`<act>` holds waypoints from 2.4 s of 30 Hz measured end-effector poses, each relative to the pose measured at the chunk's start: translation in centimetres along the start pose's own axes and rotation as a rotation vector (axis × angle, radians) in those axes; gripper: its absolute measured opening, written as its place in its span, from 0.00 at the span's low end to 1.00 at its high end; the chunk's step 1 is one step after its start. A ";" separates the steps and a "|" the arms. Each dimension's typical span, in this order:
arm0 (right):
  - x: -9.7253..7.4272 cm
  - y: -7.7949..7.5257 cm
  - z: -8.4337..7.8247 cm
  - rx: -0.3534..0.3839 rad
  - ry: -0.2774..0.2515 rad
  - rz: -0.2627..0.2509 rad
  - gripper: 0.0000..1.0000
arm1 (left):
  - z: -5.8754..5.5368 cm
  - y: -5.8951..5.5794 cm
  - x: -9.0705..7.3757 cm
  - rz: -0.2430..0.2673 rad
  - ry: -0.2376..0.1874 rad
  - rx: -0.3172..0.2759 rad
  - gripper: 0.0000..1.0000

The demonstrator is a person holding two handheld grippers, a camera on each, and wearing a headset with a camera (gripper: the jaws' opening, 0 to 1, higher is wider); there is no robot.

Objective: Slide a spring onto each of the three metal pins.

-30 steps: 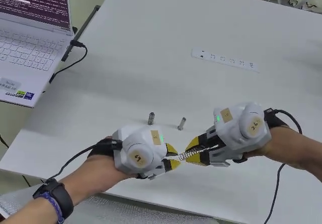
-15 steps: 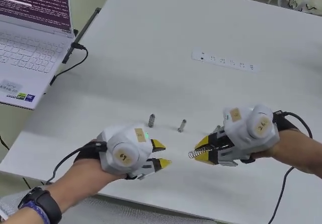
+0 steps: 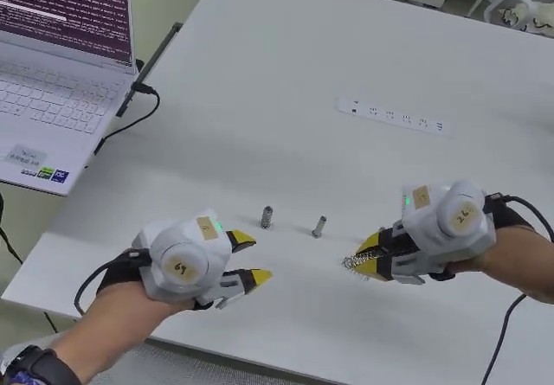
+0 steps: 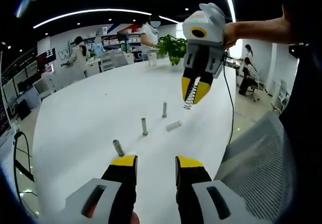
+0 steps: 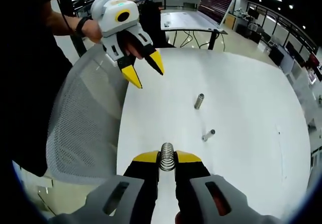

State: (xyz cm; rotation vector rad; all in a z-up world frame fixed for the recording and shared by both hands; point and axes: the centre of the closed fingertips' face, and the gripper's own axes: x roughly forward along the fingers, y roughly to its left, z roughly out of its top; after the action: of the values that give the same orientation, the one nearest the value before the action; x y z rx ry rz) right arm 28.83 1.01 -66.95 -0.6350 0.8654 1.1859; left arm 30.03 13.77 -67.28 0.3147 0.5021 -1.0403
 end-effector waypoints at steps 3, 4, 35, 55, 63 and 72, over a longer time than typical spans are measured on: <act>-0.2 -0.7 -0.2 0.011 0.008 -0.014 0.09 | -0.3 0.6 -0.6 0.026 -0.003 -0.012 0.27; -0.2 -1.1 -0.3 0.014 0.013 -0.021 0.09 | -0.4 0.9 -0.9 0.039 -0.005 -0.021 0.28; 1.1 -6.4 -2.3 0.021 0.131 -0.067 0.09 | -2.4 4.2 -5.1 0.175 -0.013 -0.126 0.47; 3.2 -7.8 -1.7 -0.024 0.181 -0.030 0.09 | -2.9 4.4 -5.6 0.194 -0.018 -0.152 0.50; 4.2 -8.3 -0.9 -0.051 0.193 -0.017 0.09 | -3.0 4.2 -5.4 0.189 -0.012 -0.151 0.50; 5.1 -8.6 -0.6 -0.084 0.213 -0.001 0.09 | -3.1 4.3 -5.7 0.194 -0.012 -0.160 0.50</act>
State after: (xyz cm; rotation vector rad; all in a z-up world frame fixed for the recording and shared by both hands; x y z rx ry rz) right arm 37.66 0.84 -71.68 -0.8411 0.9977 1.1722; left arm 30.74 21.51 -66.84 0.2105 0.5297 -0.8085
